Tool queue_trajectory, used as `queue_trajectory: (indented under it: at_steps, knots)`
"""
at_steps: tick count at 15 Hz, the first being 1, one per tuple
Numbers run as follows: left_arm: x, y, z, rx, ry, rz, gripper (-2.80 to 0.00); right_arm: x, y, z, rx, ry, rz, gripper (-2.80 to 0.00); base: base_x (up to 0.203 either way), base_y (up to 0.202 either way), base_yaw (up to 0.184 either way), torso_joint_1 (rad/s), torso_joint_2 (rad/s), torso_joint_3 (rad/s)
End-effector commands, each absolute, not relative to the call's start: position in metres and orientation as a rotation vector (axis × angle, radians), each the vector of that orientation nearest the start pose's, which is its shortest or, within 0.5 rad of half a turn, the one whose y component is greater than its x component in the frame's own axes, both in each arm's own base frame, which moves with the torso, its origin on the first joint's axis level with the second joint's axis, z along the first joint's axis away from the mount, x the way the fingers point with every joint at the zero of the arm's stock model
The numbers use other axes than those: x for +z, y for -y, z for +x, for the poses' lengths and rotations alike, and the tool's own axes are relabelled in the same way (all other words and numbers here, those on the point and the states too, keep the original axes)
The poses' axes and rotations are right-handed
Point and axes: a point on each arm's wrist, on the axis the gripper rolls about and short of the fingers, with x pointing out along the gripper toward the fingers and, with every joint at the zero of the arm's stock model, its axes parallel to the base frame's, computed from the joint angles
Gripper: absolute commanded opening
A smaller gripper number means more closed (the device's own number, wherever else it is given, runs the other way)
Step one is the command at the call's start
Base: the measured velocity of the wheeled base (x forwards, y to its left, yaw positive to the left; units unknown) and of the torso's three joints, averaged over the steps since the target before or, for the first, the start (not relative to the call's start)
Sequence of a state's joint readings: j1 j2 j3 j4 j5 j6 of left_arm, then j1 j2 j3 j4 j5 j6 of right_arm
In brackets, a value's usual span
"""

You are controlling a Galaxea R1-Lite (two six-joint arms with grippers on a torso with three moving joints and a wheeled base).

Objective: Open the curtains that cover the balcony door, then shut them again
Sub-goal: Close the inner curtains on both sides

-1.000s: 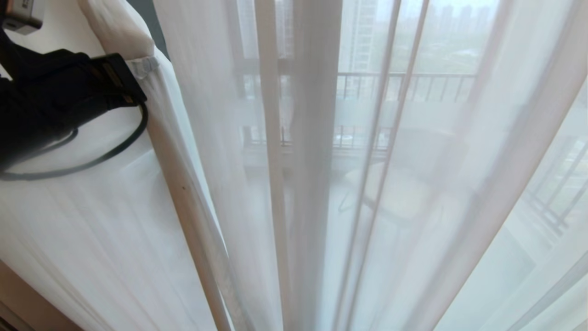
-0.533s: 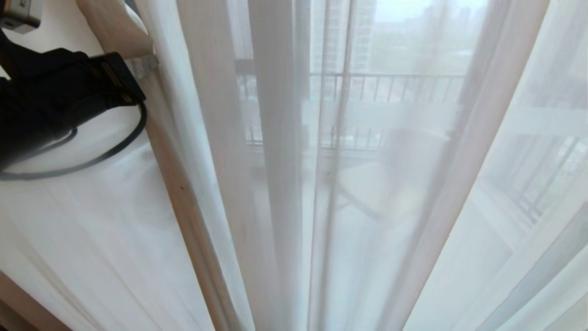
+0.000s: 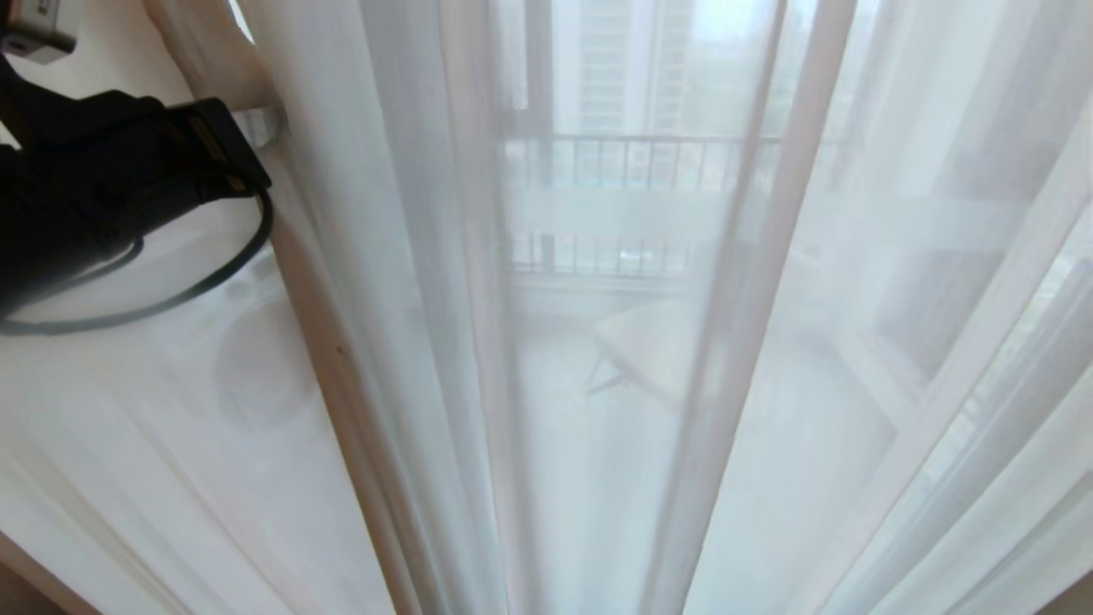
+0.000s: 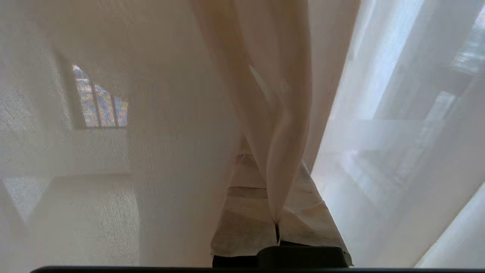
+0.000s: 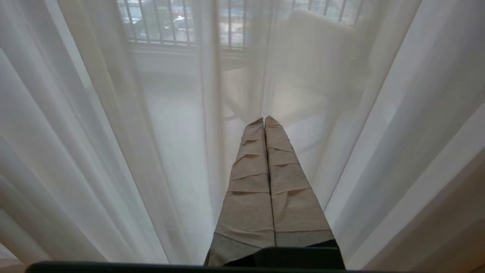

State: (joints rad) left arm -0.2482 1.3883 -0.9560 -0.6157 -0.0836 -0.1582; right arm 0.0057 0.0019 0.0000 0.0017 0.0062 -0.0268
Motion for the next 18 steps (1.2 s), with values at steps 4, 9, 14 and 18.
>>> queue_trajectory:
  at_steps: [4, 9, 14, 18]
  knots:
    - [0.310, 0.060, 0.229, -0.342, 0.162, -0.174, -2.80, 0.075, 0.000, -0.023, 0.011, -0.002, -0.028, -2.80, 0.000, -0.185, -0.003, 0.002, 0.00, 0.001]
    - [0.313, 0.059, 0.227, -0.342, 0.175, -0.176, -2.80, 0.075, 0.000, -0.023, 0.014, -0.003, -0.028, -2.80, 0.000, -0.021, -0.001, 0.000, 0.00, 0.000]
    - [0.326, 0.060, 0.223, -0.351, 0.221, -0.179, -2.80, 0.075, 0.000, -0.023, 0.012, -0.003, -0.028, -2.80, 0.000, 0.000, 0.000, 0.000, 0.00, 0.000]
    - [0.343, 0.075, 0.213, -0.425, 0.247, -0.192, -2.80, 0.075, 0.000, -0.023, 0.013, -0.003, -0.028, -2.80, 0.000, 0.000, 0.000, 0.000, 0.00, 0.000]
